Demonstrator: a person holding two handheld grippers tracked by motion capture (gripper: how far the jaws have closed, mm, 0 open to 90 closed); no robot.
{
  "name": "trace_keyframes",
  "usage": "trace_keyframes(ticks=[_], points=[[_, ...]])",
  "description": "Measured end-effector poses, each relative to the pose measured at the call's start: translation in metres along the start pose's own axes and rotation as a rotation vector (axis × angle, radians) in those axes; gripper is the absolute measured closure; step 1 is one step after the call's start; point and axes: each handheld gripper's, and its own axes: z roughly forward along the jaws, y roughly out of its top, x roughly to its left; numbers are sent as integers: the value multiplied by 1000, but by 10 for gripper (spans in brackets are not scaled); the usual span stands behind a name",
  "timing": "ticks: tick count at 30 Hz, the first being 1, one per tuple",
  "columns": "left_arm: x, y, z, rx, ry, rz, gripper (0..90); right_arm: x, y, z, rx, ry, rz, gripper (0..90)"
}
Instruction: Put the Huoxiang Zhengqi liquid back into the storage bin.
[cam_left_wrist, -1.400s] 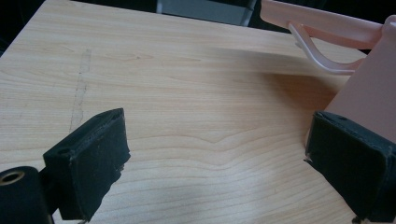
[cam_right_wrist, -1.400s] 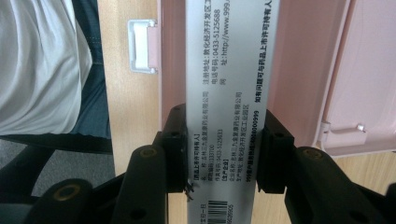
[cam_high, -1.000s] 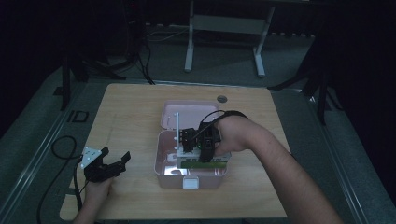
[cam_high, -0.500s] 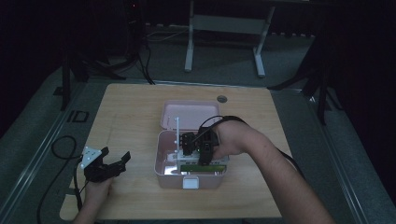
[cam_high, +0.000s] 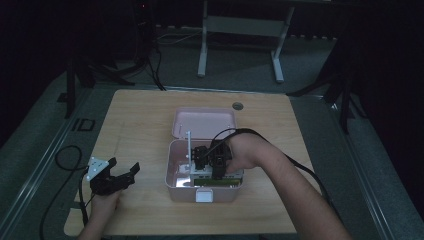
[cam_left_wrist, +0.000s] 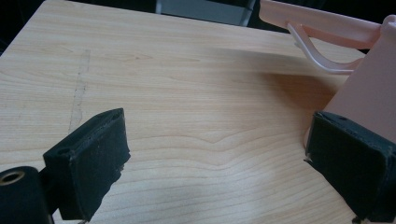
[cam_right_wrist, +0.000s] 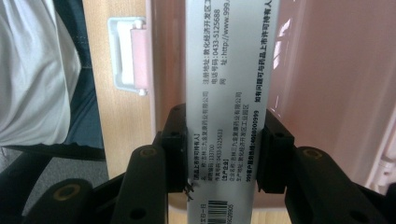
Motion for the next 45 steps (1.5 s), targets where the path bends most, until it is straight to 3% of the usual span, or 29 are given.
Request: trace_keyframes(ticks=[30,45], points=[[-1,0,1,2,0,6,62,-6,-6,39,-28,3,18,618],[-1,0,0,-2,-3,7,61,-8,-4,59,-22,10,-2,617]])
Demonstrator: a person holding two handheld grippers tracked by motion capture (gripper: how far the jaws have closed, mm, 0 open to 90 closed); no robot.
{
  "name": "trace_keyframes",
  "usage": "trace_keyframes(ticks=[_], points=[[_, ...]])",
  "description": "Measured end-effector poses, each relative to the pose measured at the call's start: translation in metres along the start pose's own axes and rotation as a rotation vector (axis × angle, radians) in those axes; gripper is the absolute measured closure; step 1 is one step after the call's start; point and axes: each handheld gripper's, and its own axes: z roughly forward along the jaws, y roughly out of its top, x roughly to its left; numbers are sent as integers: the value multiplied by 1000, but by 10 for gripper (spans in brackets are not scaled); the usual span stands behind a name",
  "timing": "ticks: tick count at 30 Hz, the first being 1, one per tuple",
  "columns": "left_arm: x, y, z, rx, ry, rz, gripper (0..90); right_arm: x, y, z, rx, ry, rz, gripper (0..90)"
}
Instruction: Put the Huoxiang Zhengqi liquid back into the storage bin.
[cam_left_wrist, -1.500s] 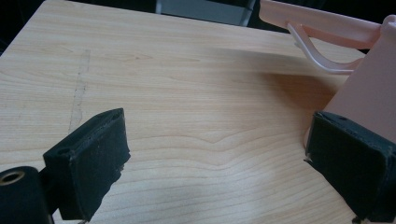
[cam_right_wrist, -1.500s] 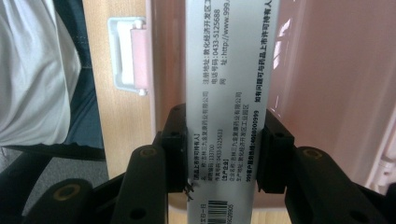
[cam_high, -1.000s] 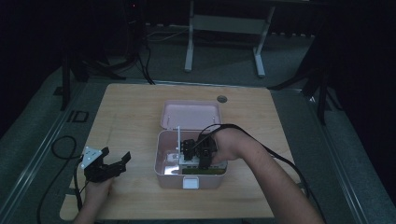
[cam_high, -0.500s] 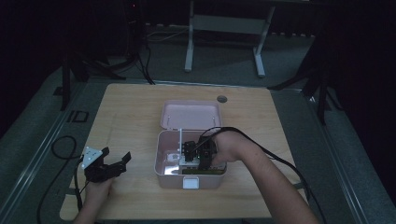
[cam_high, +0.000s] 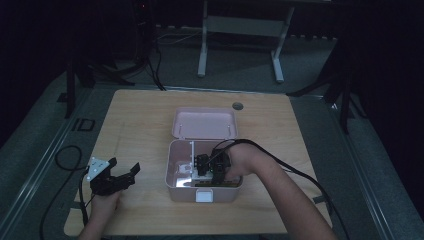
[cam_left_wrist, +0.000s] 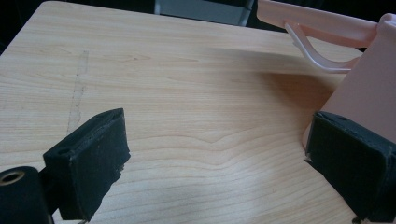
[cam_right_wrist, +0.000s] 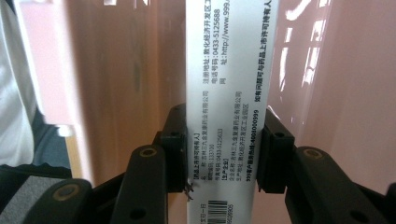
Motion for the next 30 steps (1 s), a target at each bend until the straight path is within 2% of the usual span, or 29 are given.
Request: trace_keyframes(ticks=[13,18,30], points=[[0,0,0,-5,-2,-3,61,-1,1,14,10,3,3,617],[0,0,0,-6,-6,-2,61,-2,1,16,5,4,20,616],[0,0,-1,-7,-5,-3,61,-2,3,18,8,0,13,610]])
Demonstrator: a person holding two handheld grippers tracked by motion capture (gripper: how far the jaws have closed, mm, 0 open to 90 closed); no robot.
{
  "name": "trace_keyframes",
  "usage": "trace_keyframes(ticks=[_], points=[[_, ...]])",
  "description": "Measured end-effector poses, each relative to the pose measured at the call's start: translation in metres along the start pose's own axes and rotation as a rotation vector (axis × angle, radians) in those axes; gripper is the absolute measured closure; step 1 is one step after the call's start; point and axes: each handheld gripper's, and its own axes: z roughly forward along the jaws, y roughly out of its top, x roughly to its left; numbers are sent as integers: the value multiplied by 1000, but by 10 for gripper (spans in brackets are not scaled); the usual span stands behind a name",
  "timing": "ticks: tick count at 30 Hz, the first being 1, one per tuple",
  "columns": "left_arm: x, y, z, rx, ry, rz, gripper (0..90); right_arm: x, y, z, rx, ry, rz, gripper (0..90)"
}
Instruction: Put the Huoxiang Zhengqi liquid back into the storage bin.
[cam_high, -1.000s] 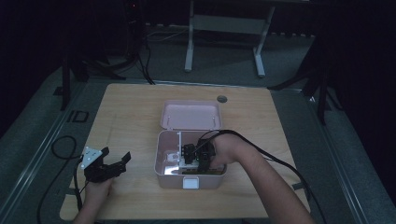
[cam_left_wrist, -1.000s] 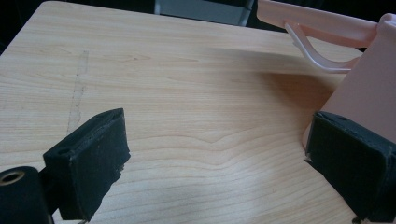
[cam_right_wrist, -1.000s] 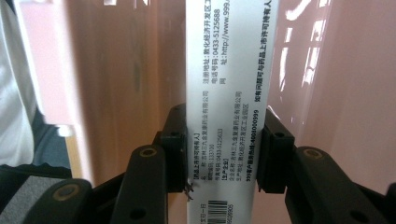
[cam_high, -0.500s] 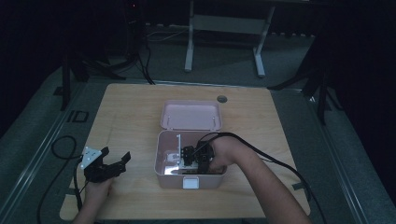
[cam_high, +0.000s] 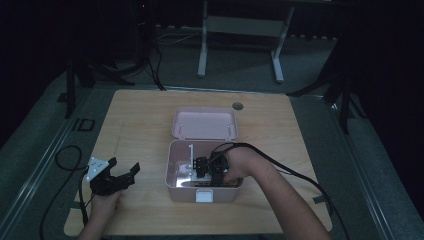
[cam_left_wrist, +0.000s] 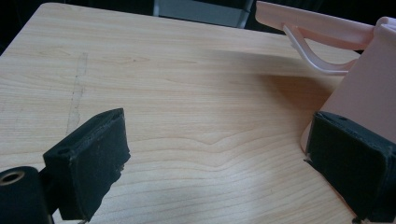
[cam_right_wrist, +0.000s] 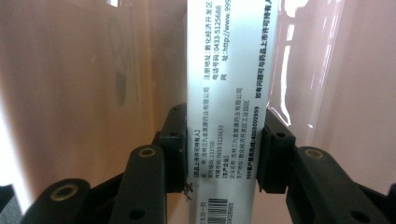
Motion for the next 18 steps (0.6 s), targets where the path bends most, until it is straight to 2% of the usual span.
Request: trace_keyframes(ticks=[2,6,18], points=[[0,0,0,0,0,0,61,0,0,0,6,-1,-14,603],[0,0,0,1,0,0,61,-1,-1,2,39,-9,-8,580],[0,0,0,-1,1,1,61,-3,-4,-5,15,1,-11,542]])
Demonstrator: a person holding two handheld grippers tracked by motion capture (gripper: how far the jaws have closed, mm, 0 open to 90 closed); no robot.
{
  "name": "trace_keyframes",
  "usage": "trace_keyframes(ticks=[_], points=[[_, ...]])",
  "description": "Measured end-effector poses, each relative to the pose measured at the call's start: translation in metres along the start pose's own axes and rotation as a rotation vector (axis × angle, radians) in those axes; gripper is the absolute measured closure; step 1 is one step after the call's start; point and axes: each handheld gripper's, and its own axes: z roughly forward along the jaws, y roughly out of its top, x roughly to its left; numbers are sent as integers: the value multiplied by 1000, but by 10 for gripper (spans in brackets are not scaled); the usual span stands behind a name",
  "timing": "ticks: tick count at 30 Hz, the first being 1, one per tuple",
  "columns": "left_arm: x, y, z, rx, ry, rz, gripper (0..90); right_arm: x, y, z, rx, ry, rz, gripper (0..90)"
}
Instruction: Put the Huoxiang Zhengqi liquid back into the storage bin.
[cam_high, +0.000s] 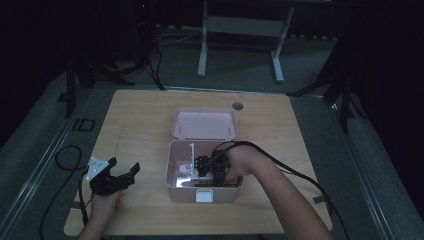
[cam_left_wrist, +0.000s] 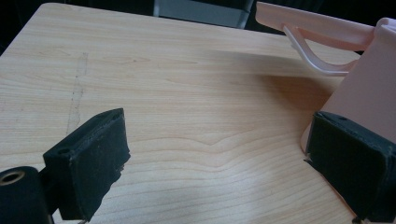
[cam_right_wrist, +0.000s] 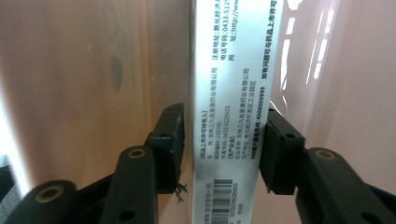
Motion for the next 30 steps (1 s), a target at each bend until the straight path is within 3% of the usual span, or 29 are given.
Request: trace_keyframes(ticks=[6,14,23,30], points=[[0,0,0,-1,-1,2,61,-2,-3,-11,-36,0,0,459],[0,0,0,-3,2,-1,61,-8,-6,-26,-51,-20,67,159],[0,0,0,-3,1,0,61,-10,-11,-38,-92,-47,110,123],[0,0,0,-1,2,-1,61,-11,-23,-56,-194,-85,156,122]])
